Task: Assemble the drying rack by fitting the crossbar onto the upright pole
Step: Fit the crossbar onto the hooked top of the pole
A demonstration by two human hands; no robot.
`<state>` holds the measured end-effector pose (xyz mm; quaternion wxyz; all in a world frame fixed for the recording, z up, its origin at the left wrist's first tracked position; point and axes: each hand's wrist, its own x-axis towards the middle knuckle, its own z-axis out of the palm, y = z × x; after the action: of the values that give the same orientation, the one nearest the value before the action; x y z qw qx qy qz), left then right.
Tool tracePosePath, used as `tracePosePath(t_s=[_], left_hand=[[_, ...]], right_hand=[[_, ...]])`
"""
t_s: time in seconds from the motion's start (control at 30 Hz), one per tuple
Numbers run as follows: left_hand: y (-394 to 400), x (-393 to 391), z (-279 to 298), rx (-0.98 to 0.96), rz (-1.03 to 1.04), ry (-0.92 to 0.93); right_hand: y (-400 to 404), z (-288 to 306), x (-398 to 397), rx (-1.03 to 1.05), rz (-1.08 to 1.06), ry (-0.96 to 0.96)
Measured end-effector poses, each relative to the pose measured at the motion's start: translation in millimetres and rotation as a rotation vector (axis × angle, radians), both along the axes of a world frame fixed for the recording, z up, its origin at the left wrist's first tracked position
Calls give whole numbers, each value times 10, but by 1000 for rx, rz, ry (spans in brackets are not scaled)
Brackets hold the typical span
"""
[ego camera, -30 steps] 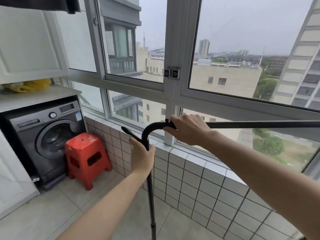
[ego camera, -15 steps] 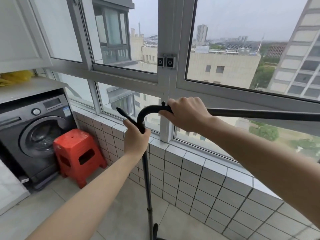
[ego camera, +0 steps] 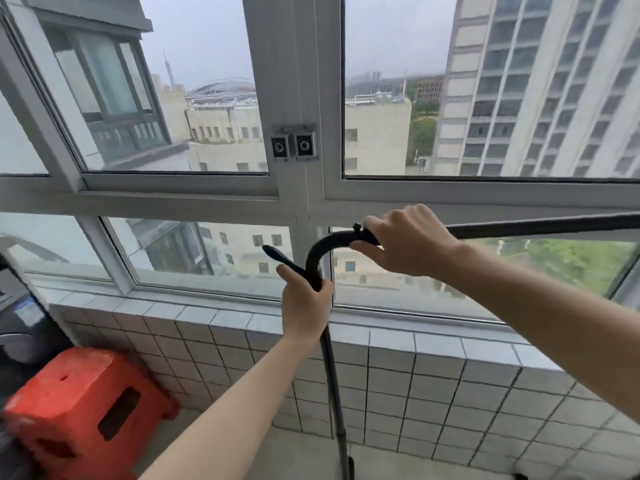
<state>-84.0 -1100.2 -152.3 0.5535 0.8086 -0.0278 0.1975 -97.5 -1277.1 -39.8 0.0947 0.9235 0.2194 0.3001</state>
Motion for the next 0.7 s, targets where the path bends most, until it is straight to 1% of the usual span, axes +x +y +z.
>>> tracePosePath(t_s=[0.23, 0.37, 0.53, 0.7], left_hand=[[-209, 661, -15, -19, -126, -12], [-342, 940, -50, -16, -142, -50], [-442, 1156, -85, -28, -181, -117], [-444, 1195, -153, -51, -192, -147]], right_hand=[[-234, -44, 467, 25, -99, -34], [-371, -29, 677, 29, -122, -47], [-468, 2, 829, 38, -124, -40], [-482, -67, 863, 42, -145, -59]])
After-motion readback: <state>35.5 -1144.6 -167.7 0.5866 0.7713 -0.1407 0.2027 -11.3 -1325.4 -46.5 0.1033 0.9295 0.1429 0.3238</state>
